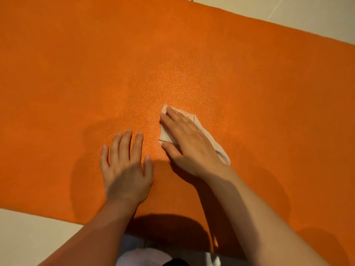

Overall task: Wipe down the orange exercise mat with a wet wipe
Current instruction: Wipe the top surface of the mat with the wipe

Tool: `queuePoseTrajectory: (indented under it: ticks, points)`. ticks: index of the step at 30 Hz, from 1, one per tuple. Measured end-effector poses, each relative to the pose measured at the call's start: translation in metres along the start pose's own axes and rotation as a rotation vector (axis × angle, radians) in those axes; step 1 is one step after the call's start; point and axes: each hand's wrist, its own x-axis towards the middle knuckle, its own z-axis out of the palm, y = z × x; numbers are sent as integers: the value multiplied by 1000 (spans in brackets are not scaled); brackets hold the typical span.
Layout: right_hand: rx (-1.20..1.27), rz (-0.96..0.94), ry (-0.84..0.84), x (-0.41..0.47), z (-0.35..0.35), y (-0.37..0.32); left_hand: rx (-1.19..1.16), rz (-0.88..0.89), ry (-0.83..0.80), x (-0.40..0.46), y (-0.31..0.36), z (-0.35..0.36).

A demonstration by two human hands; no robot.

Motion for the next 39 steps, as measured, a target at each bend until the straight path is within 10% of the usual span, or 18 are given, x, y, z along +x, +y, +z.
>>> queuePoseTrajectory:
  ticks: [11, 21, 27, 34, 39]
  points:
    - [-54, 182, 450, -32, 23, 5, 12, -7, 12, 1, 2, 1]
    - [128, 64, 42, -65, -11, 8, -32, -27, -20, 1, 2, 1]
    - [98, 440, 435, -70, -15, 12, -59, -30, -56, 2, 2, 0]
    - [-113, 387, 153, -33, -31, 21, -3, -27, -181, 5, 0, -5]
    - [236, 438, 102, -33, -61, 22, -7, -36, -215, 7, 1, -8]
